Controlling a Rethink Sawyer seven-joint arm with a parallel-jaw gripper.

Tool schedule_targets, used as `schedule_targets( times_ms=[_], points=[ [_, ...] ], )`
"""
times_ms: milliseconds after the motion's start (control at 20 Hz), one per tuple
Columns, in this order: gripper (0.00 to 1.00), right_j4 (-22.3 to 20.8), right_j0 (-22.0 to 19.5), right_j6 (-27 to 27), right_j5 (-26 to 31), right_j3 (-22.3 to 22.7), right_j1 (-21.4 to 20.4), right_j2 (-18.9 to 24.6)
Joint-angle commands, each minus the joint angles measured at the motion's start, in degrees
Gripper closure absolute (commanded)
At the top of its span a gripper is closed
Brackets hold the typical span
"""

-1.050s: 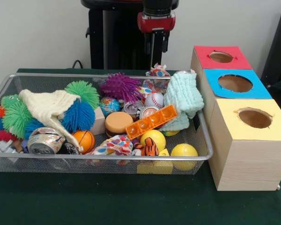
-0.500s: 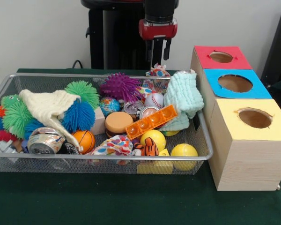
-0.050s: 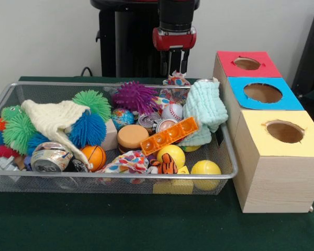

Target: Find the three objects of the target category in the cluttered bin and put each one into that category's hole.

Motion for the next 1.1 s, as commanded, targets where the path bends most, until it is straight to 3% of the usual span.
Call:
schedule_targets(
  times_ms=[50,1100],
  points=[
    [0.0,3.0,-0.9,9.5,-1.2,-9.4,2.6,3.3],
    [0.0,6.2,3.4,12.5,-9.3,-10.7,10.8,1.5]
  ],
)
